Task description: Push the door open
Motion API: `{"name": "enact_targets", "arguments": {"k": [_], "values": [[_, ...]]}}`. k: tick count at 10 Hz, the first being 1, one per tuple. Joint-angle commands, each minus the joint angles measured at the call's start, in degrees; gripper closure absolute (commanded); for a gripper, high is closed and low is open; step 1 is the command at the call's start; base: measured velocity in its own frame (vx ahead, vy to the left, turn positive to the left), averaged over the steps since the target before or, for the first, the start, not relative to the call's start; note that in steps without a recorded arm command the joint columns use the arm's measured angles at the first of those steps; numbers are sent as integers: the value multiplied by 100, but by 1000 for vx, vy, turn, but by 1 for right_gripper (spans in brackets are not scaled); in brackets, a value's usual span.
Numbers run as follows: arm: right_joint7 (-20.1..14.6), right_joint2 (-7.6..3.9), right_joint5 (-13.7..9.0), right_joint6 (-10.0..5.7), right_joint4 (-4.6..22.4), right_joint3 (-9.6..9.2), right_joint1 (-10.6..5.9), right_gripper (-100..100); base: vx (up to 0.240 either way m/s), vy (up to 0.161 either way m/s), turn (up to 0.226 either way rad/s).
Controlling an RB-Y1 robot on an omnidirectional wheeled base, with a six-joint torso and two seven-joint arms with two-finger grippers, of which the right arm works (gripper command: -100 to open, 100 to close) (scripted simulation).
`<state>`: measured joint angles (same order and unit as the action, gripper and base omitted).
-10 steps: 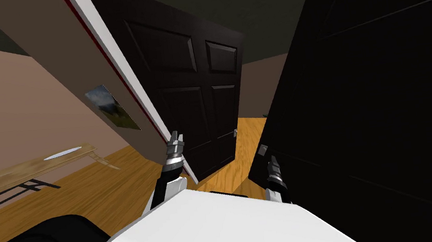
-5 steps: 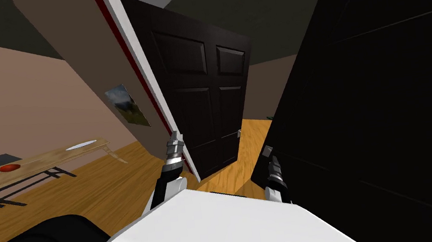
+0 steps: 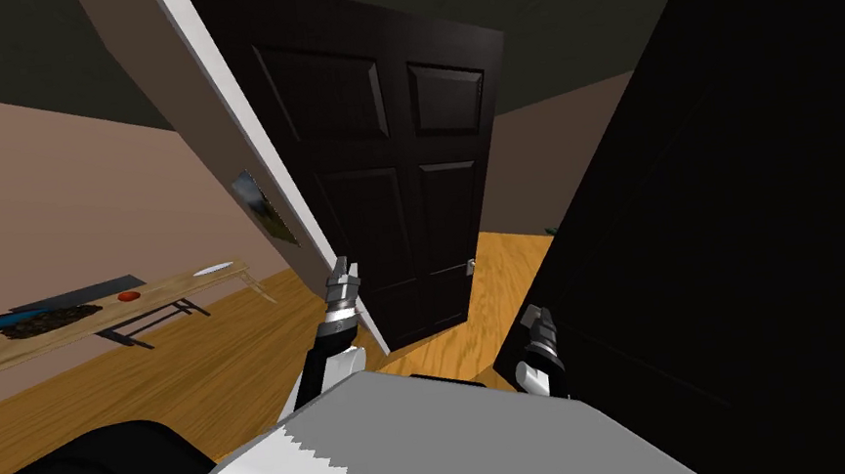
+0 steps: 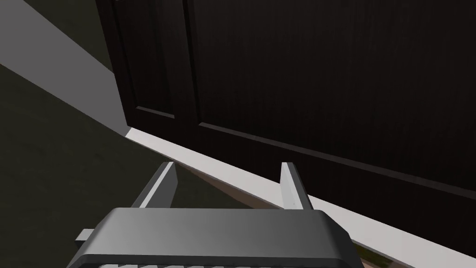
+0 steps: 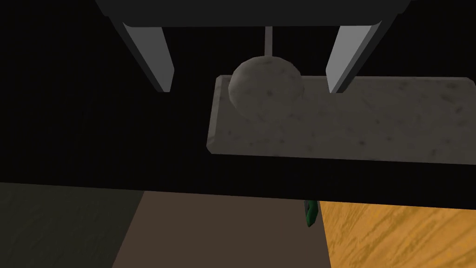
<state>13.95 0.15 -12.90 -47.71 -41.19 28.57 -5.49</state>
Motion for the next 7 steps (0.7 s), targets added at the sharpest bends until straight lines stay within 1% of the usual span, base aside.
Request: {"name": "enact_targets", "arguments": {"k": [1, 2, 3, 7], "values": [[128, 177, -92, -72, 60, 121, -53, -100, 83, -149, 180], [90, 108, -63, -63, 57, 88, -41, -100, 28, -56, 40], [90, 108, -63, -63, 57, 88, -41, 100, -7, 7, -34], [90, 108, -63, -63, 57, 88, -41, 100, -5, 11, -7]]}}
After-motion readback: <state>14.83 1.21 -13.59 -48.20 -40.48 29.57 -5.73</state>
